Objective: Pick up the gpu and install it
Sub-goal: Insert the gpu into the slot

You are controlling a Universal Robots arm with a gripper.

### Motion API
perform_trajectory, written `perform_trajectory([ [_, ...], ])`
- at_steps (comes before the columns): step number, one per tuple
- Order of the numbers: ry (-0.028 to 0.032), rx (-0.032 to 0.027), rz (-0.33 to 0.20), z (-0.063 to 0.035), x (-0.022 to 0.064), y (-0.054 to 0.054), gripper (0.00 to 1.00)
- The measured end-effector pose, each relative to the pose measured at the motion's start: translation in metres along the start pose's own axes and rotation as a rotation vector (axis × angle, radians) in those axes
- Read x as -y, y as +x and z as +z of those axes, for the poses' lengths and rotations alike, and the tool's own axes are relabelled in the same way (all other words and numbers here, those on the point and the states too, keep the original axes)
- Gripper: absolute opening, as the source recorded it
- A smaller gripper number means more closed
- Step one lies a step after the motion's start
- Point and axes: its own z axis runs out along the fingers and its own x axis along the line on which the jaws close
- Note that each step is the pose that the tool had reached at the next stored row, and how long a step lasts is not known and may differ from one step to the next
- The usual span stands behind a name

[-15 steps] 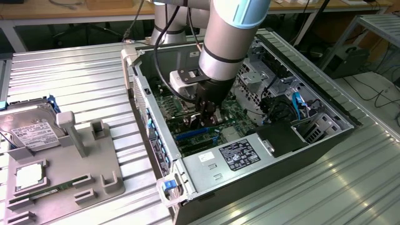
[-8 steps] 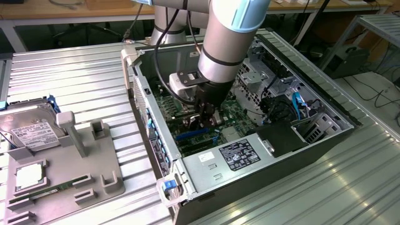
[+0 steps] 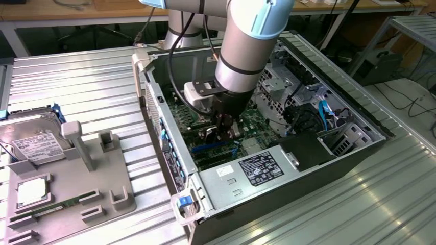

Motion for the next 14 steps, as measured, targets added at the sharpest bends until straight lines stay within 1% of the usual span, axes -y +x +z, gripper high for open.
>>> perform_trajectory([
  [14, -0.0001, 0.0001, -0.002, 0.0012, 0.0001, -0.0002, 0.28],
])
